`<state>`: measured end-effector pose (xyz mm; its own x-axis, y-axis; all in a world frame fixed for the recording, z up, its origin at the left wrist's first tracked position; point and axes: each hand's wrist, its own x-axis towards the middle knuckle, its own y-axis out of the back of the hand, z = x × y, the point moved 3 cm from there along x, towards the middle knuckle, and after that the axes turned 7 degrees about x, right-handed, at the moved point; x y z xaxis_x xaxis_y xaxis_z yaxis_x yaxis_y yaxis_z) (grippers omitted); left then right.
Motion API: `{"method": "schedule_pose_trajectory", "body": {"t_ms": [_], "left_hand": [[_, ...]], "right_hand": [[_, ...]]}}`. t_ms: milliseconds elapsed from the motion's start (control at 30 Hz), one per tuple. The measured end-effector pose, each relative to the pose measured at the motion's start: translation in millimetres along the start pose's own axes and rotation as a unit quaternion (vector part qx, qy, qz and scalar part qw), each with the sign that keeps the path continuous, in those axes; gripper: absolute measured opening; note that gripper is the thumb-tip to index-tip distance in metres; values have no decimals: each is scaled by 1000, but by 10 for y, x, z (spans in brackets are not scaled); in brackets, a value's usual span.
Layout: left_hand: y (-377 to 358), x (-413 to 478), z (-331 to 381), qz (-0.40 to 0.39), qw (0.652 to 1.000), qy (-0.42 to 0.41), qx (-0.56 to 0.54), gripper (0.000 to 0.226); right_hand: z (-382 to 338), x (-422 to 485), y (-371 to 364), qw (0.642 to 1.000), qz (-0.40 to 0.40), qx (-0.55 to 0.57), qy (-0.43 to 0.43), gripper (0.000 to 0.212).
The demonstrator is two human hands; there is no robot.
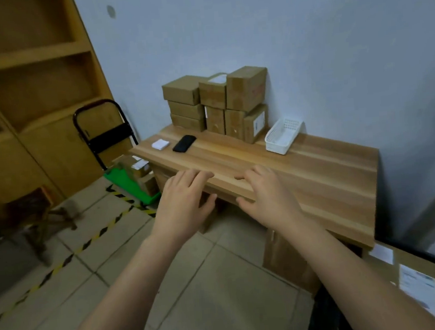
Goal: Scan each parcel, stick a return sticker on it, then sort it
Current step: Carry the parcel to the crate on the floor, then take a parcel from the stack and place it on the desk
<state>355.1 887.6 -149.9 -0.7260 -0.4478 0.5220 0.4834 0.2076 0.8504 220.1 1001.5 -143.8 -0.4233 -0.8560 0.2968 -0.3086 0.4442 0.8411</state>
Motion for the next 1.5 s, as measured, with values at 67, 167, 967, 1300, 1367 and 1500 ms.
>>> {"method": "schedule_pose_trajectory", "body": {"t_ms": [67, 167, 967, 1300, 1367, 1500], "left_hand": [[-19, 89, -263, 3, 1000, 10, 7, 41], [-106, 286, -619, -9, 999, 26, 17, 40], [-1541, 2879, -3288, -10, 996, 63, 66, 37], [-2100, 3969, -4648, -22, 999, -28, -3, 35], [-2197, 4213, -4858, -22, 998, -56, -9, 35], [-2443, 4638, -5169, -25, 995, -90, -33, 35]], "right_hand": [[-112, 244, -120, 1000, -8, 8, 11, 47], [-211, 660, -295, 999, -13, 13, 28, 47], [-26, 4704, -1716, 996, -24, 28, 81, 42], [-220, 5946, -2276, 1000, 22, -11, -15, 47], [-235, 6141, -2323, 998, 40, -12, -41, 48], [-202, 6452, -2437, 993, 62, -14, -98, 48]]}}
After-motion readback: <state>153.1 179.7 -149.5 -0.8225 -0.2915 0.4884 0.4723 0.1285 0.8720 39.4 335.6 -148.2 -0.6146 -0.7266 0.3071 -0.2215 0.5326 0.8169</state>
